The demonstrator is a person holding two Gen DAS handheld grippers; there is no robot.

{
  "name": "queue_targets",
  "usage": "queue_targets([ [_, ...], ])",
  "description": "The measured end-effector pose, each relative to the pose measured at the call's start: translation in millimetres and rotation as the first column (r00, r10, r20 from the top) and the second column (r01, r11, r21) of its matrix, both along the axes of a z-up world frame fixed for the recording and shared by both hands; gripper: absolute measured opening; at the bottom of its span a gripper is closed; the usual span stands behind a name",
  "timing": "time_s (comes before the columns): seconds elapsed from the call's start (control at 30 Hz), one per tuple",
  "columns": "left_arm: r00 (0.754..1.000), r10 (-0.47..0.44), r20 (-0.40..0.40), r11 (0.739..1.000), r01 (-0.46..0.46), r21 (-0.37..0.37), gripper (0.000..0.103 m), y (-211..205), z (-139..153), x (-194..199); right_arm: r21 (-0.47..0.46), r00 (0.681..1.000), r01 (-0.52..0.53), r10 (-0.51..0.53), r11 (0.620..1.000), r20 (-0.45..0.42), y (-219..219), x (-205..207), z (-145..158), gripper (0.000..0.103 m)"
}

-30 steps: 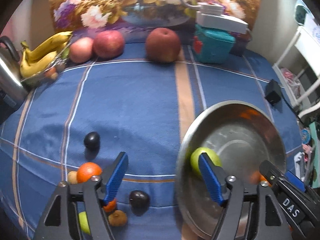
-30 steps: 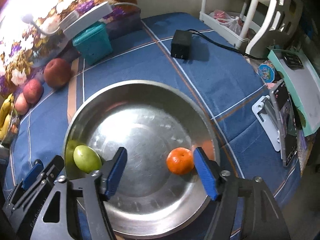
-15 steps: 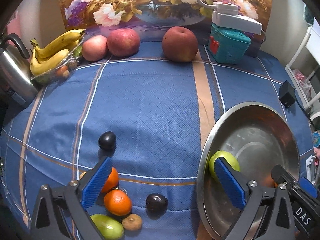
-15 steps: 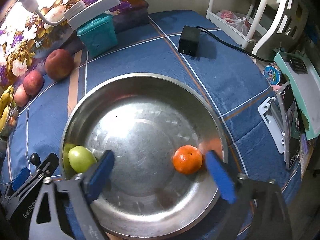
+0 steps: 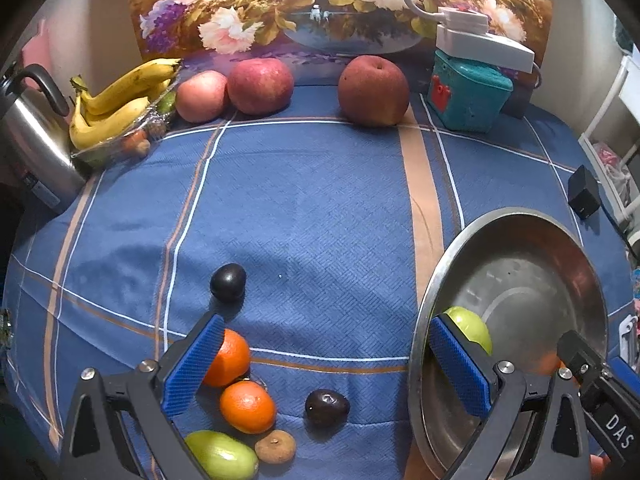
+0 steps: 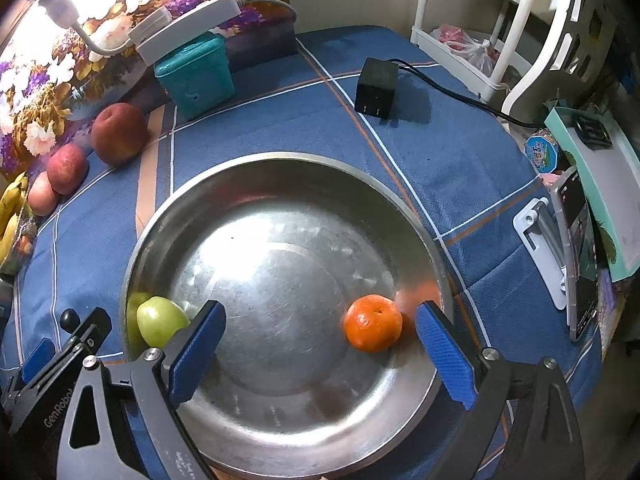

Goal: Organize fruits
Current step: 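Withdraw both open tools from the plate back over the fruits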

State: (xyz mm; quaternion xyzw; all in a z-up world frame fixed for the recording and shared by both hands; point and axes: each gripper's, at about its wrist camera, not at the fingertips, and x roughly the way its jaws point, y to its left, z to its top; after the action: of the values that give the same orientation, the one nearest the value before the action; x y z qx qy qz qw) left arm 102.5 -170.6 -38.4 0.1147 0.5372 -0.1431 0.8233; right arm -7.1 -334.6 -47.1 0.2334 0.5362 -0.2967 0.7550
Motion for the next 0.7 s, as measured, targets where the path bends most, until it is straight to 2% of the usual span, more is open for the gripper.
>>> queue_targets([
  [0.2,1.000,-0.015,0.015,1.000,0.015,0.016,0.103,0,1,-3,0.005,1.000,0.000,0.000,1.000,0.003,1,0,1,0.096],
  [0.37,0.999,-0.016,0.049,0.996,0.011,0.090,0.103,1,1,-6,0.007,1.000,-0.019,0.019,1.000,-0.001,5,1,3,0.096],
  [0.57,0.998,-0.028,0.055,0.996,0.024,0.084,0.103,7,5,-10,-0.016,0.999,-0.043,0.043,0.999,-0.017,12,2,5,0.096],
  [0.7,0.996,-0.007,0.092,0.991,-0.006,0.137,0.103,10,9,-15,-0.051,0.997,-0.069,0.068,0.996,-0.032,21,3,9,0.096],
])
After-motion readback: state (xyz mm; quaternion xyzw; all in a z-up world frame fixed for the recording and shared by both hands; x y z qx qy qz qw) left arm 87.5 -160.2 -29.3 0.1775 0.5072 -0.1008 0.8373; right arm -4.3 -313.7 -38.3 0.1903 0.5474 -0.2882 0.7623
